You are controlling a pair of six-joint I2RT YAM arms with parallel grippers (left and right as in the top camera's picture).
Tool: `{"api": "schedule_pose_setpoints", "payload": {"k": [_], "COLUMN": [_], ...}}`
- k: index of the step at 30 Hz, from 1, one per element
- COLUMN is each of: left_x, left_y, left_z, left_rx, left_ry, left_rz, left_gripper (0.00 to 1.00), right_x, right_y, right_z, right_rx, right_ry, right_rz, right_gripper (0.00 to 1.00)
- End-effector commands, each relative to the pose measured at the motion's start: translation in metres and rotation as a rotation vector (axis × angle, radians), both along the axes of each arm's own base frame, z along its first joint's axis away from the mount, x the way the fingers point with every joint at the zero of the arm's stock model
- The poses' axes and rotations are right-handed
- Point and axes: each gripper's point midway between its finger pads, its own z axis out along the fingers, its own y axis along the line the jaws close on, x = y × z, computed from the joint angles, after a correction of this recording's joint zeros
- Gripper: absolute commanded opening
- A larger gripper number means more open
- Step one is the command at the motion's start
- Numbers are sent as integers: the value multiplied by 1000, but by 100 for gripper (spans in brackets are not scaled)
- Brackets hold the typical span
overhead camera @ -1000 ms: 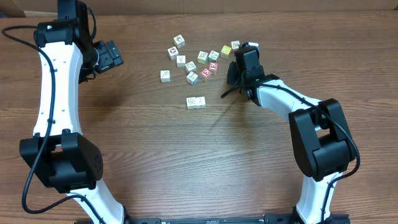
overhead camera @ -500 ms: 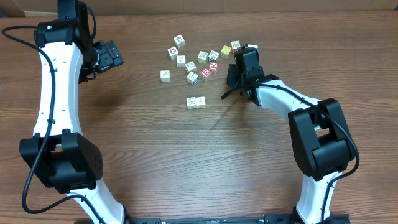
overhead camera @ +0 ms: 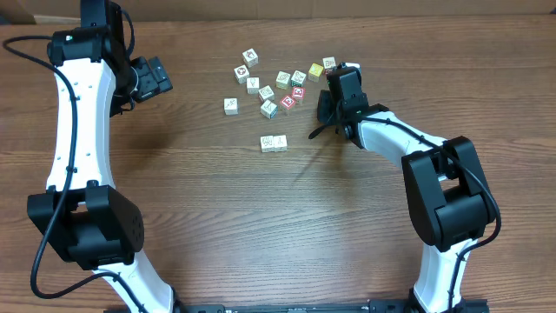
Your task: Form a horizontal line
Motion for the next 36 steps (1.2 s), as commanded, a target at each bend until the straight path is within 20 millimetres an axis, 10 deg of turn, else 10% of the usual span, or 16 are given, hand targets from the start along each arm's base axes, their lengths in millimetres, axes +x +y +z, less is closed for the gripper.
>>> {"api": "schedule_pose_setpoints", "payload": {"k": [1, 36], "left_x": [2, 2], "left_y": [-6, -6], "left_z": [4, 4], "left_rx": [-5, -5], "left_ry": [-13, -13], "left_rz": [-6, -6], "left_gripper": [100, 100], "right_x": [-3, 0], "right_y": [-6, -6], "right_z": [-10, -17], "right_rx": [-10, -11], "right_ry": [18, 16], "right_rz": [-8, -8], "right_gripper": [46, 39]}}
